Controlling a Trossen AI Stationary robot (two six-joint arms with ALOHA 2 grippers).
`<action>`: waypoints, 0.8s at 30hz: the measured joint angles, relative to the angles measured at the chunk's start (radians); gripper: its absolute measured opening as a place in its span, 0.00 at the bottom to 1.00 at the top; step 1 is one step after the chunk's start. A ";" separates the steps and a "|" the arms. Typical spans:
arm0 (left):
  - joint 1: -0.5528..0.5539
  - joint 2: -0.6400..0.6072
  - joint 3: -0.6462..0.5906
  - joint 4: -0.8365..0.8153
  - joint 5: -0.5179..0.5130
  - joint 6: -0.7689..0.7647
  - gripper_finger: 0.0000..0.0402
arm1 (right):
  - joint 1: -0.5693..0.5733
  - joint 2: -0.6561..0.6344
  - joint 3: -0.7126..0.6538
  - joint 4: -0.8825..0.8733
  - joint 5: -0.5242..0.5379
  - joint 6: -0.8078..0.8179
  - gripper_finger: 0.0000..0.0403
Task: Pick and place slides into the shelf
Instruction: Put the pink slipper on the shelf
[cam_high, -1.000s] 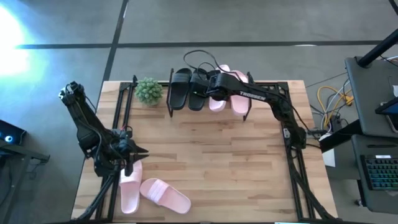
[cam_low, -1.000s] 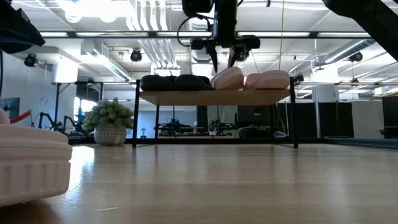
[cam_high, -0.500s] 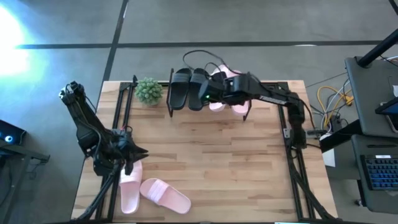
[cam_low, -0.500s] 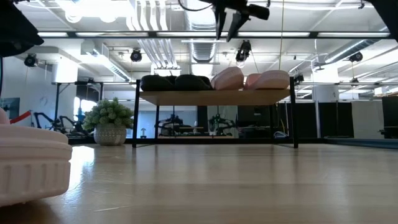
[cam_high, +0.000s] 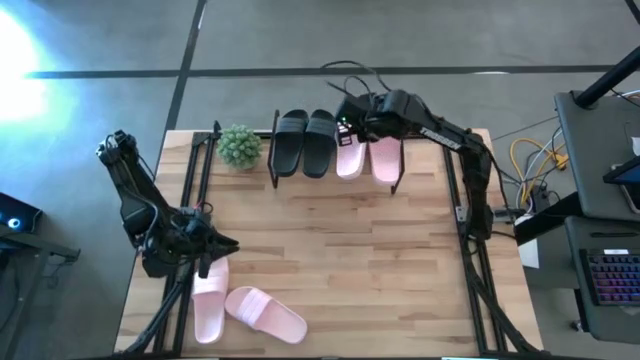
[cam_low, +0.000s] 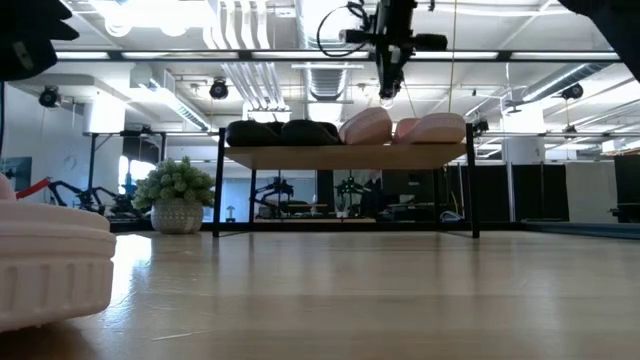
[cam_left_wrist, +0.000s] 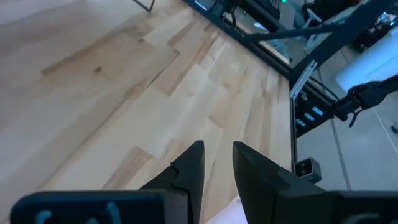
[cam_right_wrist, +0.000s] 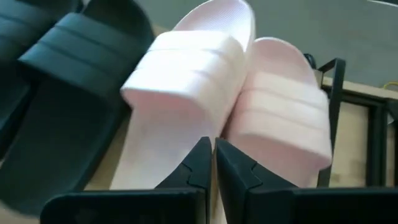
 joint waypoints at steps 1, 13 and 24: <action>0.000 -0.002 0.000 -0.002 -0.004 0.005 0.17 | -0.014 0.002 0.000 0.000 -0.002 -0.013 0.03; 0.000 -0.003 -0.001 -0.019 -0.079 0.005 0.17 | -0.117 0.094 0.000 0.006 -0.063 -0.207 0.03; 0.003 -0.002 -0.010 -0.019 -0.086 0.003 0.17 | -0.149 0.147 0.000 0.039 -0.065 -0.286 0.03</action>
